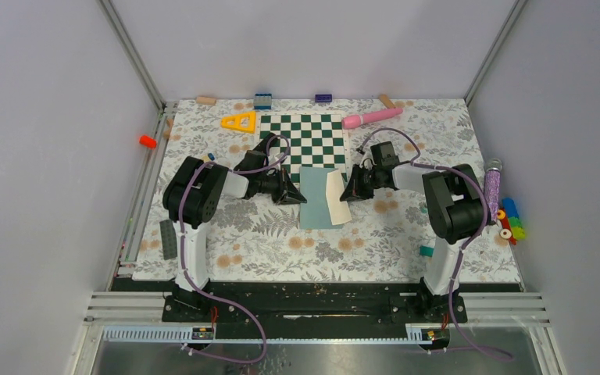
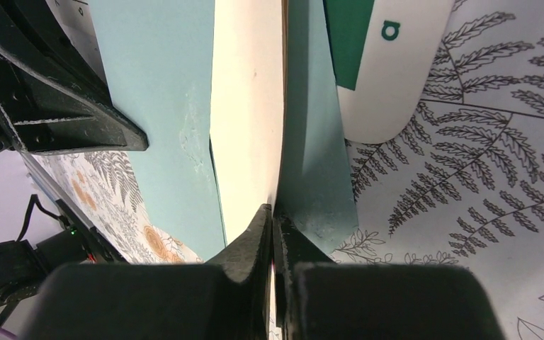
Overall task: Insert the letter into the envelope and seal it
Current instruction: Place the letter in the envelope.
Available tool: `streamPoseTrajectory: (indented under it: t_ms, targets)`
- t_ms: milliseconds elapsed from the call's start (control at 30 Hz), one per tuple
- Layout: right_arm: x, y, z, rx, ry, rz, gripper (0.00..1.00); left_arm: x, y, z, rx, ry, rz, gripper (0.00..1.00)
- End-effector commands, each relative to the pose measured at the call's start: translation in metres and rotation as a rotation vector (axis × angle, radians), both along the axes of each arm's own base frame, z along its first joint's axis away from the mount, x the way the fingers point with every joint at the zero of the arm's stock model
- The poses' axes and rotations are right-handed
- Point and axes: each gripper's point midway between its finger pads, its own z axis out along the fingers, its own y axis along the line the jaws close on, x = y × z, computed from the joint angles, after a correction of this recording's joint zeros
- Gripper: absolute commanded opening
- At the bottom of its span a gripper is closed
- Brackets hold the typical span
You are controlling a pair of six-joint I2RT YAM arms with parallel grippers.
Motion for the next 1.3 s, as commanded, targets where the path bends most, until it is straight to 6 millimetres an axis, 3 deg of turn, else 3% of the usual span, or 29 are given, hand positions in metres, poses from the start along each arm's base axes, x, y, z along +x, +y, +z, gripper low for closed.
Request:
streamPoseTrajectory:
  t_ms: [0, 267, 567, 800, 1000, 1267]
  targets:
    - [0.005, 0.000, 0.008, -0.034, -0.068, -0.011, 0.00, 0.004, -0.006, 0.003, 0.019, -0.040, -0.001, 0.00]
    - [-0.001, 0.010, 0.010, -0.006, -0.048, 0.005, 0.00, 0.004, -0.007, 0.005, 0.016, -0.038, -0.001, 0.00]
    - [0.013, -0.003, 0.015, -0.078, -0.114, -0.010, 0.00, 0.004, -0.007, 0.006, 0.019, -0.035, -0.012, 0.00]
    - [0.016, 0.000, 0.017, -0.049, -0.103, -0.014, 0.00, 0.002, -0.009, 0.012, -0.005, -0.029, -0.028, 0.00]
    - [0.012, 0.005, 0.015, -0.021, -0.070, -0.018, 0.00, 0.001, -0.010, 0.012, -0.020, -0.022, -0.029, 0.12]
    - [0.007, 0.010, 0.016, 0.009, -0.040, -0.014, 0.00, -0.001, -0.013, 0.014, -0.025, -0.024, -0.036, 0.16]
